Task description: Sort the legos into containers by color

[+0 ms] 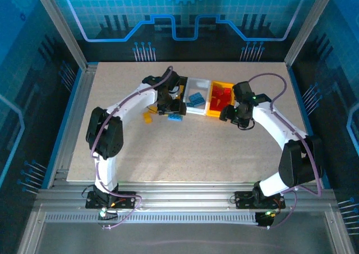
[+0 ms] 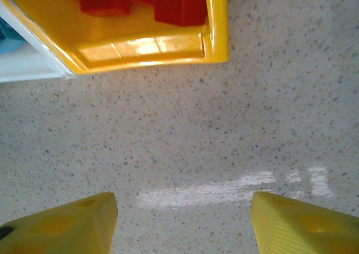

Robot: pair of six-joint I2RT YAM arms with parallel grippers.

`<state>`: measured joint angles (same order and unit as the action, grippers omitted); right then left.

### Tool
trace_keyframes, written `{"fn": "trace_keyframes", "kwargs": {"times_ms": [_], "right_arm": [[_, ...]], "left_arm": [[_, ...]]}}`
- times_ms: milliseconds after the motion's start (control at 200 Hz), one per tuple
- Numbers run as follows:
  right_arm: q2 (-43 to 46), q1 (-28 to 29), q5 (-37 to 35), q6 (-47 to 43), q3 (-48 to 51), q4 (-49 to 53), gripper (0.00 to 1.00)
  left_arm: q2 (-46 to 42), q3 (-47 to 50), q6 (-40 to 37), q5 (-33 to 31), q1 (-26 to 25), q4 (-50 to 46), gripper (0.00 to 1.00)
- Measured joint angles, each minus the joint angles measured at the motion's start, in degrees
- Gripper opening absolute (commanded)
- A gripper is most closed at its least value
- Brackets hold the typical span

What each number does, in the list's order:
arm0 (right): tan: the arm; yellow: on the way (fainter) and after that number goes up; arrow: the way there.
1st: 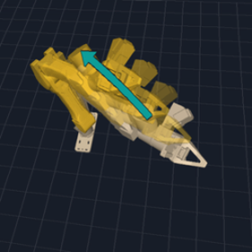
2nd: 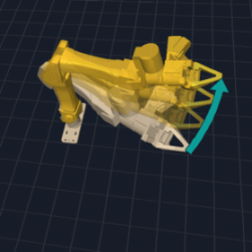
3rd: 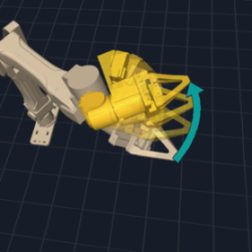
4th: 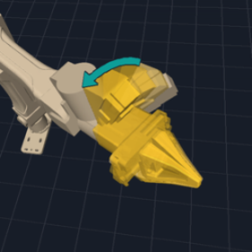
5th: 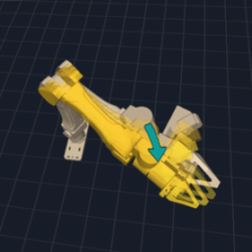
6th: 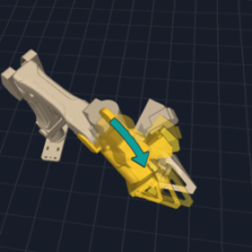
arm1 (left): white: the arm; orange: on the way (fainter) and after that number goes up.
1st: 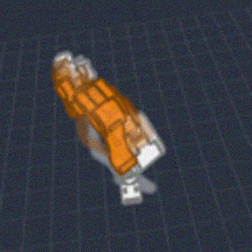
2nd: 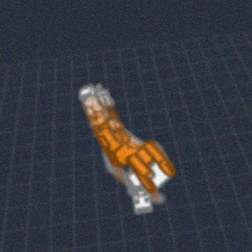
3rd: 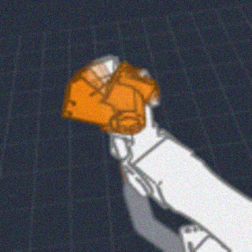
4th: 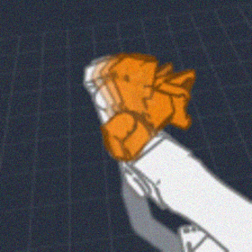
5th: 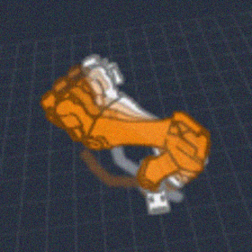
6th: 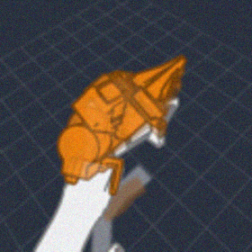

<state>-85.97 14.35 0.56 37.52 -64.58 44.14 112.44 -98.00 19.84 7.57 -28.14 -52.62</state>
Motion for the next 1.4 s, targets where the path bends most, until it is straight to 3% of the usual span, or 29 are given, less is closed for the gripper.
{"fn": "trace_keyframes", "kwargs": {"times_ms": [225, 450, 615, 795, 960, 1086, 1246, 1401], "right_arm": [[-0.28, 1.11, 9.38, 0.24, 0.85, -3.28, 0.65], [-0.28, 1.42, 11.98, 0.22, 0.81, -3.54, 0.65], [0.04, 1.42, 11.98, 0.68, 1.29, -3.54, 0.65], [0.85, 1.44, 11.96, 1.16, 2.16, -3.21, 0.65], [1.66, 1.46, 11.93, 1.53, 2.91, -3.13, 0.65], [2.58, 1.51, 11.91, 1.95, 3.87, -3.08, 0.65], [3.69, 1.62, 11.8, 2.67, 4.7, -3.04, 0.65], [4.17, 3.23, 10.82, 2.97, 4.74, -2.89, 0.65]], "left_arm": [[-0.02, 2.21, -0.94, 3.26, -2.36, 2.27, 0.61], [0.33, 10.1, -8.09, 1.36, -10.38, 3.69, 0.61], [1.46, 14.05, -12.35, -0.26, -15.02, 6.93, 0.69], [3.08, 15.82, -14.43, -2.4, -15.3, 9.05, 0.81], [3.56, 16.55, -15.32, -3.3, -15.39, 10.19, 0.83], [3.54, 16.94, -15.37, -3.85, -15.54, 10.69, 0.77], [2.73, 18.01, -15.08, -4.79, -15.54, 11.63, 0.6], [1.14, 20.13, -15.04, -4.83, -15.63, 13.62, 0.6]]}}
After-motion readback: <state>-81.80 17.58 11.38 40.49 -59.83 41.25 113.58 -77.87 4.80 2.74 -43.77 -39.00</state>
